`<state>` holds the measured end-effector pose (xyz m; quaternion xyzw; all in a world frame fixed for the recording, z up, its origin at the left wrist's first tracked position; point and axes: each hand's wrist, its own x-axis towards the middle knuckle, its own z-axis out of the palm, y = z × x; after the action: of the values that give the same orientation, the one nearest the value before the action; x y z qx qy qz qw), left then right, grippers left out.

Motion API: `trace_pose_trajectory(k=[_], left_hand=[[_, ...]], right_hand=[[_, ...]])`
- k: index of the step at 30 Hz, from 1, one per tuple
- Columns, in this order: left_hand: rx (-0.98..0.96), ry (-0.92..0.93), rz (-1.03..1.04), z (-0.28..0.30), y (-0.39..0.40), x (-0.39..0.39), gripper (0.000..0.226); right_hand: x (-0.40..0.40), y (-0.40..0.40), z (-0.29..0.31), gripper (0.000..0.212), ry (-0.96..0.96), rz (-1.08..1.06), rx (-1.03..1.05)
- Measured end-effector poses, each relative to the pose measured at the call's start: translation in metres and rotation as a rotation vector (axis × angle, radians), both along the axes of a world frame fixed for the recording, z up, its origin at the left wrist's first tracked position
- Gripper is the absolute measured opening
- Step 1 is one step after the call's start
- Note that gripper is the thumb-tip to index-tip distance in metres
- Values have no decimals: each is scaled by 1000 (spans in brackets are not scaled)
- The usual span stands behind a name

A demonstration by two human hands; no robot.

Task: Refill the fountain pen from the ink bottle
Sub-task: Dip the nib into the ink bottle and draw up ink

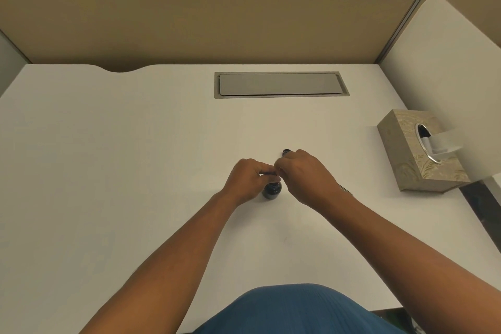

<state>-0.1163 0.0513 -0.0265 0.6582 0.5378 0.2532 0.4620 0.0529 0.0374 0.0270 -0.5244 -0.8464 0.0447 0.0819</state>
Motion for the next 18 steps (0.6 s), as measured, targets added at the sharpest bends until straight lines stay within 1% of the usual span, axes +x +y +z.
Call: trace_pose_trajectory(k=[2,5,7,8,9,10,12,14,16,18], left_hand=[[-4,-1,-2,0,-1,0,17],[8,-9,-11,4,-2,-1,25],[10,-7,-20,6,-2,-1,32],[5,-6,-21,7,-3,0,31],[2,-5,-21,7,-3,1,29],[-1,-8,-17,8,-3,1,26],[-11,-28,-3,9,-4,1,16],[-18,-32,4,9,-4,1,11],[-29,-24,1,9,-4,2,12],[-41,-19,0,10,-4,3,15]], right_hand=[[-1,0,-1,13,3,-7,28],[-4,-3,1,23,-59,-26,66],[-5,-4,1,33,-99,-76,79],[-5,-5,1,35,-122,-107,75],[-6,-5,2,32,-139,-128,82],[-6,-5,2,26,-154,-134,87],[-4,-5,2,12,-124,-129,59],[-2,-5,5,13,-66,-76,22],[0,-6,6,5,-47,-33,35],[2,-6,4,10,-48,-40,53]])
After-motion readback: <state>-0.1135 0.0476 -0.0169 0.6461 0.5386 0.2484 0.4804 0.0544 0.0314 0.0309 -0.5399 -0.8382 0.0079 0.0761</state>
